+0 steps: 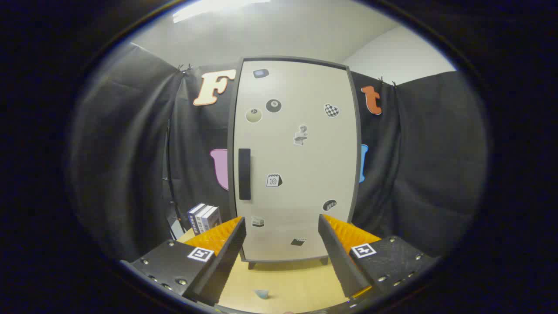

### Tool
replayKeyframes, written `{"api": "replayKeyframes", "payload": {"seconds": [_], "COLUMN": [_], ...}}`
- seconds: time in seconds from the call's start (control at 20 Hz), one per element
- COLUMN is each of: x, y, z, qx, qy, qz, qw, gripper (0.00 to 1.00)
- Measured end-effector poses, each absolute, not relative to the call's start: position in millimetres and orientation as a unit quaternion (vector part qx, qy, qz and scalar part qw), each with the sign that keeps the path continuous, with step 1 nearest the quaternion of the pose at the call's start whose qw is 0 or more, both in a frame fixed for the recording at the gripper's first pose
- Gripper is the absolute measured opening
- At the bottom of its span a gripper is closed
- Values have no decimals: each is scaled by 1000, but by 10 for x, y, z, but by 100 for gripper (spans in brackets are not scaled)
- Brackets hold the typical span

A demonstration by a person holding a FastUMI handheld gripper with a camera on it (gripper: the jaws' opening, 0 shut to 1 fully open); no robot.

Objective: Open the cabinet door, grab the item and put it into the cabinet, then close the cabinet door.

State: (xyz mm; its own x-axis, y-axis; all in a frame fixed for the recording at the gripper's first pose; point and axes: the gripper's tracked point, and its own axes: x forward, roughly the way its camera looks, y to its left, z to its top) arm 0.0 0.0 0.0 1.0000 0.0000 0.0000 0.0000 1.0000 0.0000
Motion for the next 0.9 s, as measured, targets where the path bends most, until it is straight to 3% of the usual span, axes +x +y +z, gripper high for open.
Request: {"api": "replayKeyframes", "payload": {"seconds": [0.9], "x": [189], "y": [-130], "z": [-22], "qx": [16], "qy": [4], "qz": [2], "qw": [1000], "gripper": [99]}}
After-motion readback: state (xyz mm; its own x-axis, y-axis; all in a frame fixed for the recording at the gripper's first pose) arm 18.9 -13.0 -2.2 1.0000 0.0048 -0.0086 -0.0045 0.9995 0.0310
